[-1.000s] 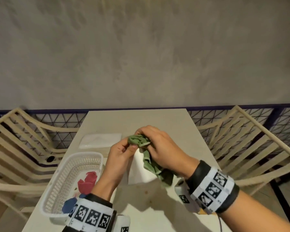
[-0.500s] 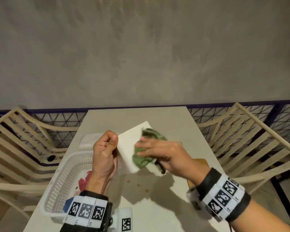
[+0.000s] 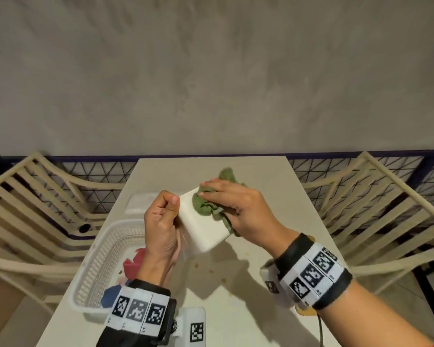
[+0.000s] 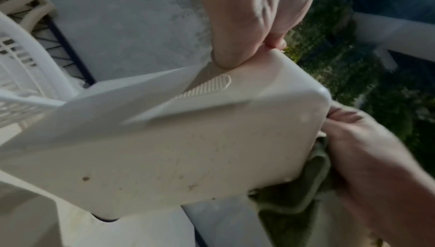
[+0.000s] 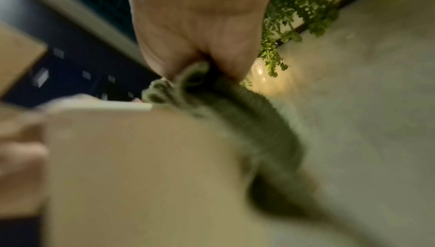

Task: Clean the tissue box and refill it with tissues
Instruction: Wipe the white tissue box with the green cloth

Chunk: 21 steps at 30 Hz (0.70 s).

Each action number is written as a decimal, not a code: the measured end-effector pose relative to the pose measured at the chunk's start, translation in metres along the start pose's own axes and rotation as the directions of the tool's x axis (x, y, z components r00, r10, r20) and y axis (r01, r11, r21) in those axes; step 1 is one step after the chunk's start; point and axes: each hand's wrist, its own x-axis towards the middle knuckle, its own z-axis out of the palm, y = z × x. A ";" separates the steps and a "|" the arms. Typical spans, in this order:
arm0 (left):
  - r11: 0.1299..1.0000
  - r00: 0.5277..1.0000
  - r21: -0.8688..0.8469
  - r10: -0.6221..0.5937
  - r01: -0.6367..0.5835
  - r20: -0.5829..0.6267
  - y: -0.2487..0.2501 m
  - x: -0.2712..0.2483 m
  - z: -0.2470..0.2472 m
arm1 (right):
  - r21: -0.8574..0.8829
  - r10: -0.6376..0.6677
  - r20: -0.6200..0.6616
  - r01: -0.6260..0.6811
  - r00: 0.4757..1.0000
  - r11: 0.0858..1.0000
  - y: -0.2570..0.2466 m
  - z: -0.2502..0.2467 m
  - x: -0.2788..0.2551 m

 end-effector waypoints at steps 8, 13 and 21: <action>0.998 0.994 -0.067 0.017 -0.010 0.108 0.021 -0.007 0.002 | 0.237 0.091 -0.058 -0.074 0.994 0.969 0.006 -0.029 -0.008; 0.969 0.997 -0.241 -0.029 0.046 0.072 0.027 -0.012 -0.003 | 0.605 0.357 0.144 -0.368 0.923 0.706 0.006 -0.037 0.010; 0.864 0.935 0.502 -0.210 0.040 0.287 0.038 -0.009 -0.009 | 0.377 0.298 0.276 -0.388 0.914 0.841 0.005 -0.047 0.005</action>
